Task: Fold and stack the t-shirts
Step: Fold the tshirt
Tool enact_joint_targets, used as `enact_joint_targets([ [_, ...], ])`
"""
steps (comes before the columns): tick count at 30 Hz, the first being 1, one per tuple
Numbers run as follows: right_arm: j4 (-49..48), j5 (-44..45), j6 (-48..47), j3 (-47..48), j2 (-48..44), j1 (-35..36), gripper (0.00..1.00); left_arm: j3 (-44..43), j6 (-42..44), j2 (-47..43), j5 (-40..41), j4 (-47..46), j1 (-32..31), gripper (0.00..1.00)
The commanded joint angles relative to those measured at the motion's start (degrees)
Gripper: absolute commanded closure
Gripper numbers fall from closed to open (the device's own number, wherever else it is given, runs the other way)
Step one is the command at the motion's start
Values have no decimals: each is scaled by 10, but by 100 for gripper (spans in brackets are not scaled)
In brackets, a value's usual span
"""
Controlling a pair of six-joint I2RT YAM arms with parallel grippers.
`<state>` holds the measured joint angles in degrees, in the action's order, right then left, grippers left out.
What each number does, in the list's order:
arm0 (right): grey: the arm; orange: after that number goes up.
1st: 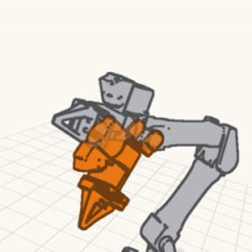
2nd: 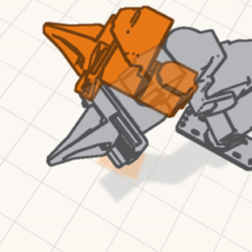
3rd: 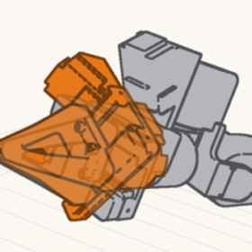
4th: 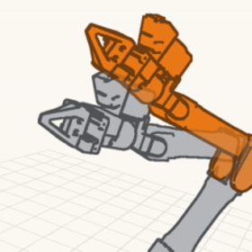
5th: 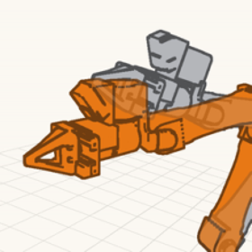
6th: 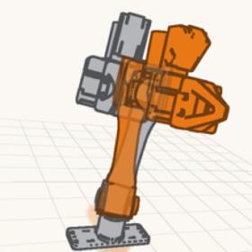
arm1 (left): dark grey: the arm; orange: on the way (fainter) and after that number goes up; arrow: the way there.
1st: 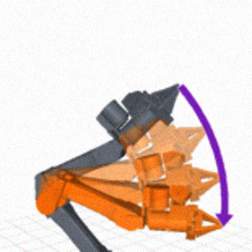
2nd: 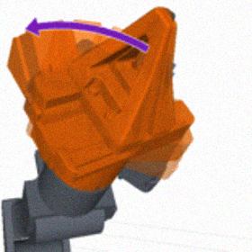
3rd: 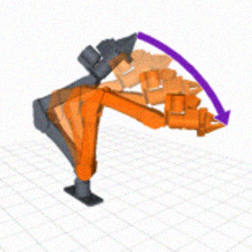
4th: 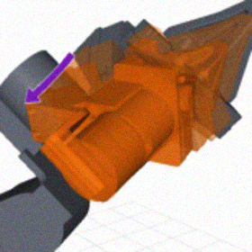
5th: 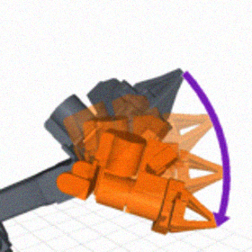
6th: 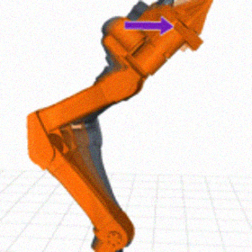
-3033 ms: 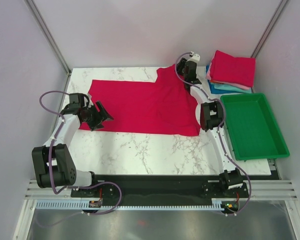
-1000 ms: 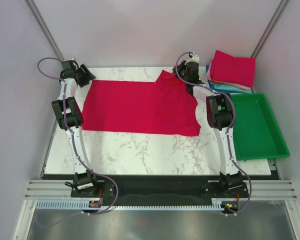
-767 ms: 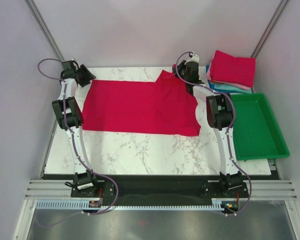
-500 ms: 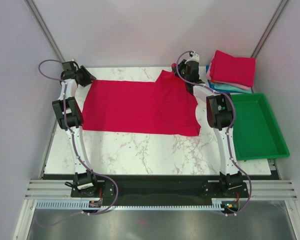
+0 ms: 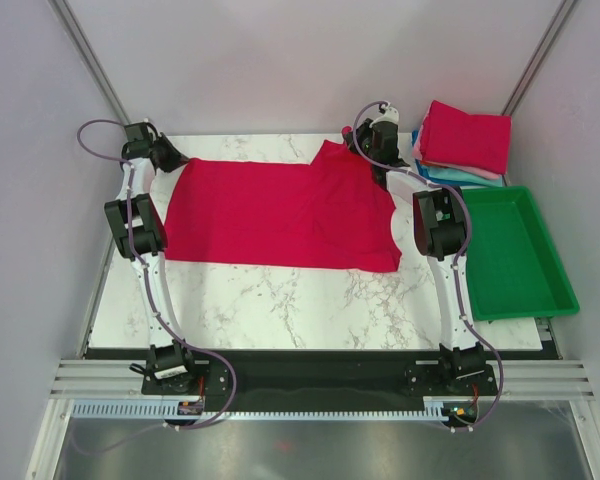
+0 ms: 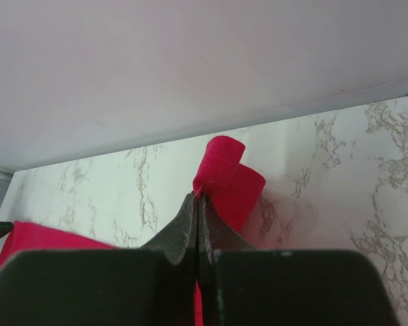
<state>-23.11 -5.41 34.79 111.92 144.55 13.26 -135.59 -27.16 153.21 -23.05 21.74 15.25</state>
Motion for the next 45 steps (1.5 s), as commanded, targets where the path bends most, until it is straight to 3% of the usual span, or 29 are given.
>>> enact_joint_targets([
  [1, -15, -10, 5, 23, -4, -2, 100, -6, -5, 8, -14, -16, 1, 98],
  [8, -19, -22, 1, 25, -8, -3, 100, 8, 2, -19, -18, -15, 1, 98],
  [15, -35, -107, -79, 16, -52, -10, 100, 82, -10, -90, -32, -18, 3, 98],
  [24, -33, -148, -117, -79, -155, -9, 100, 151, -16, -174, -46, -20, 12, 98],
  [32, -29, -156, -135, -180, -240, 3, 100, 180, 16, -197, -50, -18, 19, 97],
  [34, -27, -153, -135, -193, -245, 8, 100, 148, 10, -165, -36, -3, 24, 77],
  [35, -28, -152, -133, -195, -244, 10, 100, 127, 9, -148, -18, 17, 24, 49],
  [38, -52, -154, -119, -209, -238, 15, 100, 47, -4, -84, -6, 29, 24, 26],
  [45, -132, -156, -82, -217, -186, 27, 100, -65, -65, 12, 25, 23, 20, 22],
])
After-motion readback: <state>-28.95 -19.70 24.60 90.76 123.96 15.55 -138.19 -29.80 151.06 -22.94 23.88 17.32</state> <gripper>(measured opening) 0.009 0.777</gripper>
